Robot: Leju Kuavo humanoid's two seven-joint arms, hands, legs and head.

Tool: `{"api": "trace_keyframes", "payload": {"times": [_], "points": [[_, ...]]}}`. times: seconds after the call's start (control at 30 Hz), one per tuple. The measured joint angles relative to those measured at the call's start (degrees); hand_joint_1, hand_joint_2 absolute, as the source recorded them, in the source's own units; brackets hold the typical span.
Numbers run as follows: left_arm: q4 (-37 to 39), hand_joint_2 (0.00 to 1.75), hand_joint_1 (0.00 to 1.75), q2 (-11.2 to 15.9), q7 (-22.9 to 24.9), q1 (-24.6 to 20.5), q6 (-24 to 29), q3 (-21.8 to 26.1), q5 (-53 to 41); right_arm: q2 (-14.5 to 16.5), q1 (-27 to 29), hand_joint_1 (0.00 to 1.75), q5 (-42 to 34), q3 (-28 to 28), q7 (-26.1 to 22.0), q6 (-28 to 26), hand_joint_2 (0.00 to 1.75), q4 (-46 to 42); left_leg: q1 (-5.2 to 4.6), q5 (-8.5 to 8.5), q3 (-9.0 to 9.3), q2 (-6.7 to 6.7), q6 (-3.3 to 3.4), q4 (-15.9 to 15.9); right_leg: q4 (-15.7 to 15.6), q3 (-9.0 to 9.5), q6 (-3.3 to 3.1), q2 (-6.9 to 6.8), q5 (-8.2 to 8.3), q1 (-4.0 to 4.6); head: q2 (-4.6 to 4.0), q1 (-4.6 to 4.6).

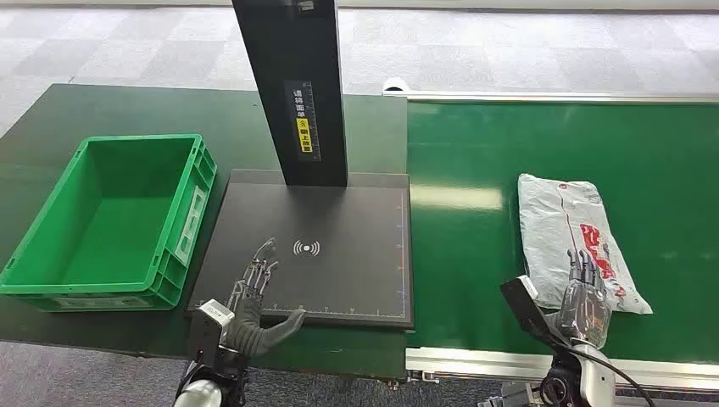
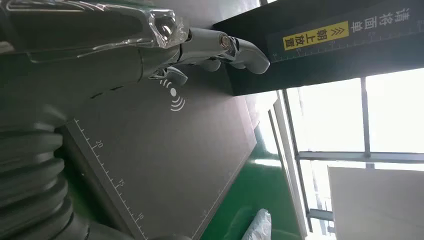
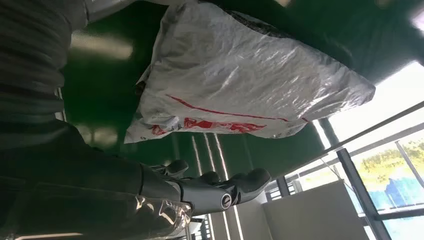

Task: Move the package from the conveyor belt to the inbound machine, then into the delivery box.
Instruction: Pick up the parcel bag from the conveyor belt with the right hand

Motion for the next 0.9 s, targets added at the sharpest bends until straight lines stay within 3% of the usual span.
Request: {"api": "trace_keyframes", "payload": {"times": [0.43, 0.9], "points": [[0.2, 1.75, 0.00, -0.9, 2.2, -1.6, -2.9, -0.4, -1.1, 2.1, -4.6, 0.00, 5.7, 0.2, 2.1, -7.3, 1.75, 13.5, -0.01, 0.01, 0.01, -0.01, 0.00, 0.0, 0.0, 0.02, 0.00, -0.01, 0.01, -0.01, 0.00, 0.00], [0.3, 1.75, 0.00, -2.0, 2.7, -2.3, -4.8, 0.3, -2.3, 3.7, -9.0, 0.00, 6.7, -1.0, 2.9, -9.8, 1.75, 15.2, -0.01, 0.01, 0.01, 0.00, 0.01, 0.0, 0.0, 0.01, 0.00, 0.00, 0.01, -0.01, 0.00, 0.01]]}}
